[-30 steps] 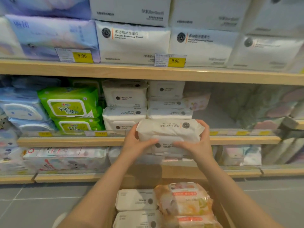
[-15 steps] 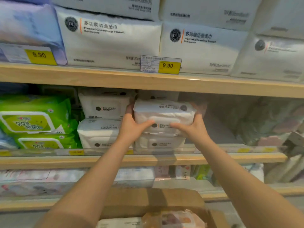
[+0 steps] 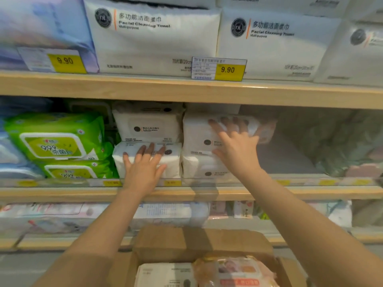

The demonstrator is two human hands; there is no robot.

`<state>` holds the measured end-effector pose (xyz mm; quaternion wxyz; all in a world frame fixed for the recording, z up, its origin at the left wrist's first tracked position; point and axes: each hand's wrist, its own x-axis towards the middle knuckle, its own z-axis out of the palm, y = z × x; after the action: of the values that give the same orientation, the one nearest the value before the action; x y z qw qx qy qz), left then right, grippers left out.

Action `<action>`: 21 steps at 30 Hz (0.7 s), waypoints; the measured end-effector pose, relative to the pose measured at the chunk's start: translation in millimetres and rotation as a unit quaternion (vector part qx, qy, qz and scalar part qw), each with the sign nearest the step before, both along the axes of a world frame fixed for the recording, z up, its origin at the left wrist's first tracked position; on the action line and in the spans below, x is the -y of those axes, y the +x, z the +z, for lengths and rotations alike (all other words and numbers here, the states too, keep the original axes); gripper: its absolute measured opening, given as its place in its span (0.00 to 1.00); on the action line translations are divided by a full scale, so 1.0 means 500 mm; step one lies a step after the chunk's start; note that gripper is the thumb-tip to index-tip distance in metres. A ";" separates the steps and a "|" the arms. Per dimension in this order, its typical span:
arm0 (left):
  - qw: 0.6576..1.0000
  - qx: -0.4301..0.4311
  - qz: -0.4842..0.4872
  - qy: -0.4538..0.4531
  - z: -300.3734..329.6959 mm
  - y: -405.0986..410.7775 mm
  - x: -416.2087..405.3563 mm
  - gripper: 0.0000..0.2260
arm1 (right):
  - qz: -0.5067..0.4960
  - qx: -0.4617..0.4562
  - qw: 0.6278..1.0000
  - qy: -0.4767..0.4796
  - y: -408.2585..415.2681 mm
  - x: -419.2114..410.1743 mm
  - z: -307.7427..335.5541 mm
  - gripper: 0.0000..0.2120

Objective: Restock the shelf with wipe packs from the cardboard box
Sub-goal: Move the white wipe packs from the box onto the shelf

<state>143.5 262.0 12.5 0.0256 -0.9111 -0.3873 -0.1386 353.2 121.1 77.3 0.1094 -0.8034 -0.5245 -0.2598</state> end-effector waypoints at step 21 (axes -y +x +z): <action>0.999 -0.002 0.040 0.004 -0.003 0.018 0.011 0.21 | -0.024 -0.026 0.998 -0.052 0.044 -0.114 0.013 0.35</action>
<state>152.5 256.3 10.8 0.0352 -0.8952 -0.4226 -0.1370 375.4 177.8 83.9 0.0747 -0.8268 -0.5150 -0.2135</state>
